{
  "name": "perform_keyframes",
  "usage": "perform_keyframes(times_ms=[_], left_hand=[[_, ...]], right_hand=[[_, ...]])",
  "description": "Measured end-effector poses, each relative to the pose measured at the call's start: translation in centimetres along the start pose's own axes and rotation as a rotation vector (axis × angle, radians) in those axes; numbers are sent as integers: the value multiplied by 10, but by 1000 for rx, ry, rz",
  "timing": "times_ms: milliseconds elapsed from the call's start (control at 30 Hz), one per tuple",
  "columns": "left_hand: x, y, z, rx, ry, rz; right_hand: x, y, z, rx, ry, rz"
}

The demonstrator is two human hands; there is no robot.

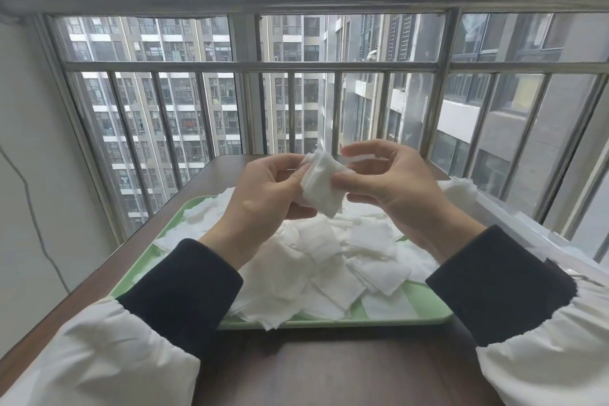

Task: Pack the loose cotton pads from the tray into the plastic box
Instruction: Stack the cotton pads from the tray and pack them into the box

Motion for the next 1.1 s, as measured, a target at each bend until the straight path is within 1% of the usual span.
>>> perform_keyframes(times_ms=[100,167,267,300,400,500,600,667,800,900,967,1033,1100], left_hand=[[2,-2,0,-32,14,-13],[2,-5,0,-36,41,-16],[4,-8,-1,36,94,115],[4,-9,-1,56,99,142],[10,-17,0,101,112,162],[17,-28,3,138,144,236],[29,-33,3,58,182,270],[43,-35,2,17,211,306],[79,-35,0,54,276,567],[108,-33,-1,96,332,693],[126,-30,-3,86,382,783],[140,-25,-4,69,429,866],[147,-20,-3,66,438,920]], right_hand=[[1,-1,0,-13,-15,-39],[1,0,-1,-49,-42,-123],[3,8,-2,-164,-61,-449],[4,13,-3,-186,-42,-519],[4,31,-5,-171,77,-535],[-7,55,-10,-190,166,-660],[-28,75,-13,-137,253,-770],[-51,87,-10,-106,270,-875],[-108,97,-2,37,252,-1058],[-137,78,5,149,264,-1187],[-149,57,9,204,288,-1242],[-157,37,12,234,309,-1278],[-162,21,16,221,309,-1320]])
Point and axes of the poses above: each hand's wrist, its own z-axis towards the middle knuckle, its own x-axis out of the palm, y = z × x, the point moved 3 cm from there along z, towards the middle knuckle, and after that the axes turned 3 degrees about -x, right-handed, at the moved point
